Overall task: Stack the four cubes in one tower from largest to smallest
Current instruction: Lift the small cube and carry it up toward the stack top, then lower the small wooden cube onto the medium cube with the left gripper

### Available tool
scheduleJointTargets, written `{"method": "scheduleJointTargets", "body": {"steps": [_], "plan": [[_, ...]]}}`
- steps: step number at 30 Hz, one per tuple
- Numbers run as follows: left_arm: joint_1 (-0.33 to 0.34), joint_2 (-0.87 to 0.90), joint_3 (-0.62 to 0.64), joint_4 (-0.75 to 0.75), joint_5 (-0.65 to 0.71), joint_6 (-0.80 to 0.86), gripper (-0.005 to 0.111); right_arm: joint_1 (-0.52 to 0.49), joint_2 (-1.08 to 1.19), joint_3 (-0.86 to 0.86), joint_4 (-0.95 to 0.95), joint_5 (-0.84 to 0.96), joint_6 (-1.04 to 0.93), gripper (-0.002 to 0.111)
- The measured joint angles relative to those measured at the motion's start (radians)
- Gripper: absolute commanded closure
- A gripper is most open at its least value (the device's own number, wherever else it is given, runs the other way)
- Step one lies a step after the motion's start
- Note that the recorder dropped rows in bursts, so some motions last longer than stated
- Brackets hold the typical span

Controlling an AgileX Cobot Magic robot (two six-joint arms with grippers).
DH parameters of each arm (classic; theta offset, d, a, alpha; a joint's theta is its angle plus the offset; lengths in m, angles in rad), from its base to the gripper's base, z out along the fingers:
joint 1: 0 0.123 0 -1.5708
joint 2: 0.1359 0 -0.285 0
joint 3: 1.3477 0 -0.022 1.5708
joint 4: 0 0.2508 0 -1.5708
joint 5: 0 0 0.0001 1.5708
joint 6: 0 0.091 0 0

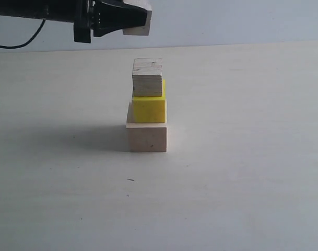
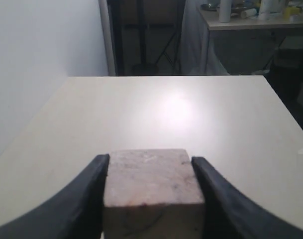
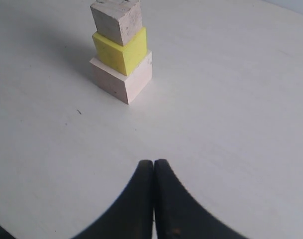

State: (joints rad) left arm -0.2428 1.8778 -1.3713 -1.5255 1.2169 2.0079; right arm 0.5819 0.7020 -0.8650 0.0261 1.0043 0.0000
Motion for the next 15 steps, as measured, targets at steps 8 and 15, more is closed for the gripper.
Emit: {"method": "scheduleJointTargets", "body": {"steps": [8, 15], "plan": [[-0.036, 0.009, 0.0, 0.029, 0.0, 0.0, 0.107, 0.0, 0.0, 0.0, 0.002, 0.0, 0.0, 0.108], [-0.036, 0.05, 0.0, 0.031, 0.0, 0.017, 0.107, 0.0, 0.0, 0.0, 0.026, 0.0, 0.0, 0.108]]}}
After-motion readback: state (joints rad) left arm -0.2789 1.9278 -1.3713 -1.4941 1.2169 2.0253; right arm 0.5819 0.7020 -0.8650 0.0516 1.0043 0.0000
